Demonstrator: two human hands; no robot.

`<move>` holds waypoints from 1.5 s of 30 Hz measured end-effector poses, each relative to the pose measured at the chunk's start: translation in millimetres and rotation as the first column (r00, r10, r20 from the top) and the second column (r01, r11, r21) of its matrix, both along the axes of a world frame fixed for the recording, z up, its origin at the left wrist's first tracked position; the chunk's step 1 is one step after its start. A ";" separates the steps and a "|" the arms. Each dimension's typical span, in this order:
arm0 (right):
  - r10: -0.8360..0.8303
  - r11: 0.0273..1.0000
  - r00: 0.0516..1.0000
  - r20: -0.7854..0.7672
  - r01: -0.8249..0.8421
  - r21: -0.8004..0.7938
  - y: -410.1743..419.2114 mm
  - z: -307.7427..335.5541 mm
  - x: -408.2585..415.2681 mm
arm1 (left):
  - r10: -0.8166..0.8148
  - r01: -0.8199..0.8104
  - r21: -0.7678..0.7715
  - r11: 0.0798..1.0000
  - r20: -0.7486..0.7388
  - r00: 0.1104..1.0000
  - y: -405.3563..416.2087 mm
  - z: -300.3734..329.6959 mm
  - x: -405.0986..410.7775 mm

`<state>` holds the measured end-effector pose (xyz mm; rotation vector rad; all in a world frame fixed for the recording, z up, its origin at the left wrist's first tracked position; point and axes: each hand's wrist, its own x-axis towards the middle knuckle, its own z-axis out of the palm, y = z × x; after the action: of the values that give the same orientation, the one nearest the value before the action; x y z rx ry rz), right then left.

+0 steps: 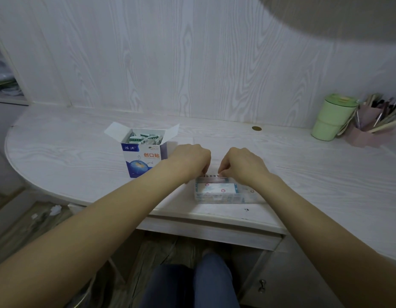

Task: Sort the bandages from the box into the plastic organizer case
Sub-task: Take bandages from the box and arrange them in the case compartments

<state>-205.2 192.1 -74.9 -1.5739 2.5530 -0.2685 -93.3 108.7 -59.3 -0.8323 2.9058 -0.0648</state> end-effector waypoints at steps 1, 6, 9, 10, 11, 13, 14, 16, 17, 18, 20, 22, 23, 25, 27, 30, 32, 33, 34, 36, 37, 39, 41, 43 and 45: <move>-0.003 1.000 1.000 -0.002 0.003 0.000 -0.2 0.2 0.6 | -0.005 0.005 -0.009 1.000 -0.005 1.000 0.3 0.3 0.4; -0.013 1.000 1.000 -0.001 0.013 -0.013 2.8 1.2 0.0 | -0.027 0.027 -0.009 1.000 -0.070 0.997 -3.5 -2.7 9.0; -0.011 0.998 1.000 0.018 0.012 -0.057 7.7 6.8 -0.7 | -0.027 0.027 -0.005 1.000 -0.156 0.987 -1.0 1.4 20.8; -0.008 0.997 1.000 0.022 0.010 -0.075 9.2 9.6 -0.3 | -0.020 0.021 0.004 1.000 -0.201 0.979 -0.2 3.3 26.1; -0.005 0.996 1.000 0.026 0.007 -0.091 10.6 12.8 1.0 | -0.011 0.015 0.013 1.000 -0.245 0.969 0.3 5.7 32.0; 0.004 0.992 0.999 0.035 0.000 -0.125 12.8 18.7 4.9 | 0.005 0.000 0.016 1.000 -0.327 0.945 0.2 10.7 45.3; 0.013 0.988 0.999 0.037 -0.007 -0.154 12.8 21.5 7.6 | 0.013 -0.007 0.015 1.000 -0.372 0.928 -0.5 13.8 51.8; 0.039 0.964 0.998 0.058 -0.022 -0.266 10.3 28.0 16.8 | 0.030 -0.029 0.010 1.000 -0.472 0.881 -2.1 21.0 65.1; 0.058 0.936 0.995 0.075 -0.028 -0.350 7.1 31.4 22.9 | 0.038 -0.046 -0.003 0.999 -0.520 0.853 -4.2 24.3 71.1; 0.083 0.897 0.993 0.088 -0.035 -0.441 3.6 34.6 29.2 | 0.046 -0.071 -0.022 0.997 -0.566 0.823 -7.8 27.2 76.7; 0.154 0.816 0.985 0.076 -0.083 -0.572 -6.0 42.6 44.1 | 0.068 -0.121 -0.043 0.992 -0.627 0.776 -19.7 32.5 90.1; 0.217 0.790 0.976 0.021 -0.163 -0.590 -17.6 49.2 58.8 | 0.109 -0.147 -0.017 0.989 -0.588 0.801 -36.2 34.4 102.9; 0.239 0.797 0.971 -0.009 -0.201 -0.570 -24.1 50.8 64.1 | 0.122 -0.149 -0.007 0.989 -0.532 0.838 -44.5 33.4 106.8; 0.272 0.823 0.961 -0.056 -0.262 -0.504 -40.1 51.7 72.9 | 0.132 -0.144 0.002 0.990 -0.419 0.898 -61.6 29.7 112.8; 0.284 0.859 0.957 -0.064 -0.284 -0.426 -56.2 50.0 78.8 | 0.134 -0.136 0.018 0.991 -0.339 0.931 -77.3 25.2 114.3; 0.277 0.910 0.961 -0.002 -0.263 -0.320 -72.7 48.2 80.4 | 0.165 -0.150 0.083 0.985 -0.222 0.961 -98.4 23.8 111.6; 0.287 0.927 0.958 0.006 -0.276 -0.252 -79.7 47.9 78.6 | 0.177 -0.169 0.066 0.983 -0.133 0.975 -108.0 25.4 109.2; 0.293 0.931 0.956 0.001 -0.285 -0.227 -84.0 48.5 78.4 | 0.170 -0.167 0.036 0.985 -0.103 0.980 -112.1 25.9 109.4; 0.294 0.934 0.956 -0.004 -0.289 -0.212 -86.0 50.2 77.3 | 0.150 -0.150 0.009 0.989 -0.093 0.984 -113.8 26.4 108.2; 0.301 0.938 0.954 -0.003 -0.297 -0.181 -93.2 54.8 77.9 | 0.116 -0.117 -0.003 0.993 -0.118 0.986 -117.7 25.8 108.4; 0.306 0.940 0.952 0.001 -0.302 -0.162 -96.4 57.3 78.1 | 0.105 -0.106 0.003 0.994 -0.136 0.985 -118.6 25.1 108.4; 0.332 0.937 0.943 -0.003 -0.330 -0.114 -102.8 62.2 80.0 | 0.098 -0.095 0.025 0.995 -0.179 0.979 -120.1 23.0 109.1; 0.378 0.924 0.925 -0.036 -0.379 -0.050 -109.7 65.5 83.2 | 0.104 -0.094 0.056 0.994 -0.223 0.969 -121.8 20.6 110.5; 0.399 0.916 0.915 -0.066 -0.401 -0.025 -114.9 66.3 85.5 | 0.113 -0.096 0.082 0.992 -0.245 0.963 -122.8 19.9 112.0; 0.398 0.915 0.916 -0.056 -0.401 -0.048 -116.9 65.0 85.8 | 0.113 -0.091 0.095 0.991 -0.253 0.961 -123.2 20.1 112.4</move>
<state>-119.4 75.2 -9.9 -2.0950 2.1964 -0.2647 19.1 -14.5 -39.2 -1.0467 3.0701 0.1855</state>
